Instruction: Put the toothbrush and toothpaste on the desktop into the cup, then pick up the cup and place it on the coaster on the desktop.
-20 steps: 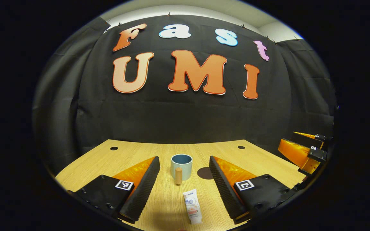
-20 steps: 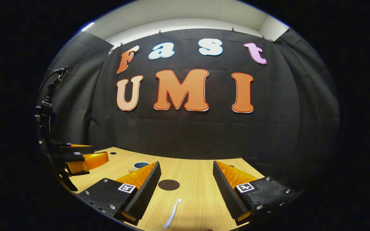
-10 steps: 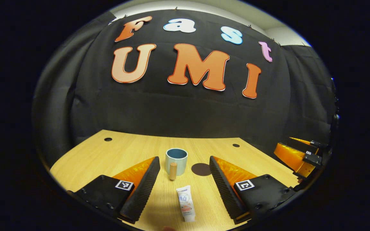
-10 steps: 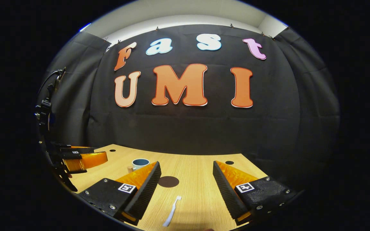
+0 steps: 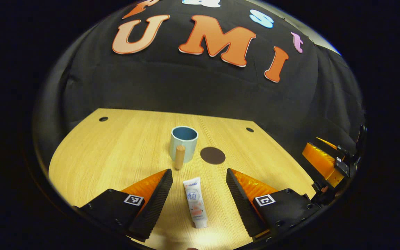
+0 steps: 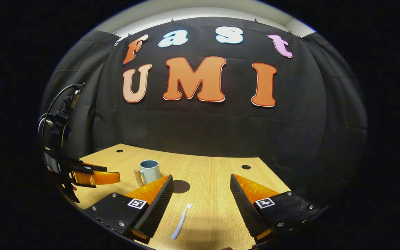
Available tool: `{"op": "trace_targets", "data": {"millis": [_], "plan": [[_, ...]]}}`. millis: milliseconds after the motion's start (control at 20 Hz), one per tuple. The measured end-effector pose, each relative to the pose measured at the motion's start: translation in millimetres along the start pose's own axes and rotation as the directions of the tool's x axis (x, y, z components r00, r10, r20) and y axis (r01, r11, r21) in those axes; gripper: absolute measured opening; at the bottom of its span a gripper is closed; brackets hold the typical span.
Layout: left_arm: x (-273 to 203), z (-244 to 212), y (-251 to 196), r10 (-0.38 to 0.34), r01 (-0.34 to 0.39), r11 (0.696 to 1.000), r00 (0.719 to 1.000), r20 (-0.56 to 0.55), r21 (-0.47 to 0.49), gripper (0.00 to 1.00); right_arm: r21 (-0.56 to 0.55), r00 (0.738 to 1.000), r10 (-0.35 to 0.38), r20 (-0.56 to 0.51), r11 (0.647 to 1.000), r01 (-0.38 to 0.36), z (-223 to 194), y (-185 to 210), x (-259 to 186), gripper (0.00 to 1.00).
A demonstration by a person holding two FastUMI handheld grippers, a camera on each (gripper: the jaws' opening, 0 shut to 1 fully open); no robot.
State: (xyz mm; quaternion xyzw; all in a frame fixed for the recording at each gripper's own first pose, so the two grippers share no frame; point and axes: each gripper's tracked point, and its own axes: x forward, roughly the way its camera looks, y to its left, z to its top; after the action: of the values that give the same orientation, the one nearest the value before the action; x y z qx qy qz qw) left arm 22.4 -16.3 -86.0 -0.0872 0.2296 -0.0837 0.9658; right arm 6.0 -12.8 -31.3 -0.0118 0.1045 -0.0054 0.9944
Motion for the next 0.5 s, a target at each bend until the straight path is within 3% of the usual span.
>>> {"op": "trace_targets", "data": {"millis": [250,500], "plan": [[18,-30,-2,-0.03,0.025,0.999,0.98,-0.196,-0.026,1.0,-0.003,0.995,-0.001,-0.095,1.0,0.001,-16,-5,9,0.98],[29,-58,-3,-0.081,0.034,0.991,0.925,-0.372,-0.131,0.97,-0.018,0.979,0.042,-0.197,0.999,-0.047,-31,2,12,0.96]]}}
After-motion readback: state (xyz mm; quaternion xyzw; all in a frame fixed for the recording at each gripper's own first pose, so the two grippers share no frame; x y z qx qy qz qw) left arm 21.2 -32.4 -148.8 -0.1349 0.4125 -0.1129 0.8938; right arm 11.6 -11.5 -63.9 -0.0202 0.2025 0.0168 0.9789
